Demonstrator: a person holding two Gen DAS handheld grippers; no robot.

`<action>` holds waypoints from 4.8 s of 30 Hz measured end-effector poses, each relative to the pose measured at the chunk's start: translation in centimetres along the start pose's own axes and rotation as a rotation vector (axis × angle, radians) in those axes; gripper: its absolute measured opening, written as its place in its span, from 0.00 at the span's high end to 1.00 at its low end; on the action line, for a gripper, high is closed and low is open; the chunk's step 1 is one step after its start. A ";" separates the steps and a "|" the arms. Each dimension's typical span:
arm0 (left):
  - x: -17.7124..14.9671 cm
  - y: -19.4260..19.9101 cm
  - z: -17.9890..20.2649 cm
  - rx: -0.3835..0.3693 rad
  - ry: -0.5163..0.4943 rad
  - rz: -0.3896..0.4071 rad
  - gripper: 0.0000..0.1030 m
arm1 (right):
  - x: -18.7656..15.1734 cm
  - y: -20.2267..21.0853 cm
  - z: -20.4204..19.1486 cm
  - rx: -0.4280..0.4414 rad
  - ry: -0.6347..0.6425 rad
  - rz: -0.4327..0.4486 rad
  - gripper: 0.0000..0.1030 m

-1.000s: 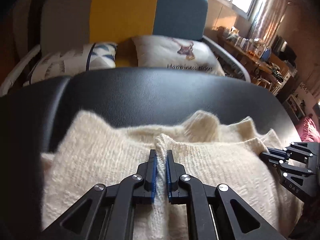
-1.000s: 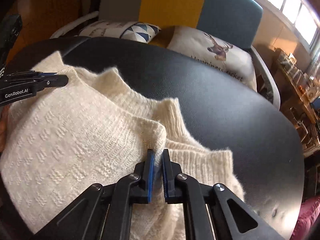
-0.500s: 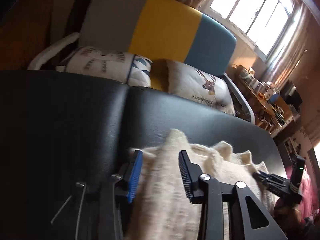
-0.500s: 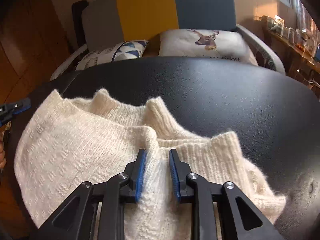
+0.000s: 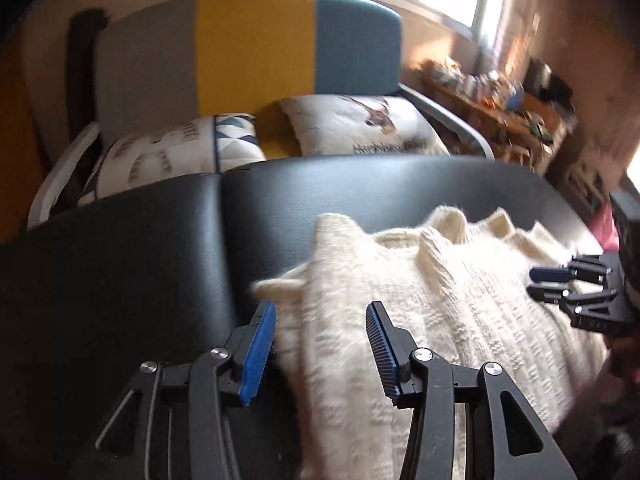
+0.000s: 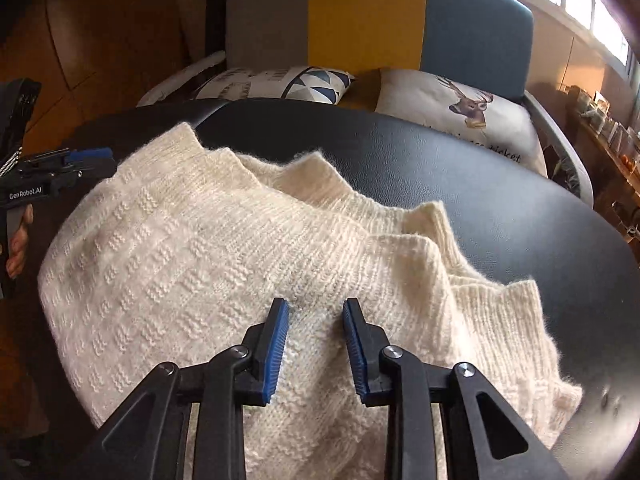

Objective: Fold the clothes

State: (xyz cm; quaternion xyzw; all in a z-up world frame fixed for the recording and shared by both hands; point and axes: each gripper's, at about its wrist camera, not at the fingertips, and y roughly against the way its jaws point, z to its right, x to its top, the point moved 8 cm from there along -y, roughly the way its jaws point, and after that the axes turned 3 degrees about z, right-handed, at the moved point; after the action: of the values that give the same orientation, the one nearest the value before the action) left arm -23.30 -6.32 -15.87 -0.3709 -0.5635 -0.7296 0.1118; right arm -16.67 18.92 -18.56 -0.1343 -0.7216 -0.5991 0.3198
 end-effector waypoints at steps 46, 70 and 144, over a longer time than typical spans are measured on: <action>0.9 -0.4 31.3 -0.286 -0.338 0.004 0.49 | -16.8 11.0 8.2 0.745 -0.503 -0.029 0.60; 1.8 -5.0 32.3 -0.381 -0.170 -0.077 0.47 | -18.4 15.9 9.8 0.625 -0.327 -0.221 0.64; -9.9 10.6 2.4 -0.336 0.526 -0.040 0.12 | -12.1 6.6 5.6 -0.077 -0.156 0.061 0.60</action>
State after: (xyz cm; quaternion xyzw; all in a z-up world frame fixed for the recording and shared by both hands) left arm -9.21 -10.32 -14.43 -0.1715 -0.3942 -0.8854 0.1766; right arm -5.34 28.12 -21.42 -0.2148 -0.7165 -0.6039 0.2753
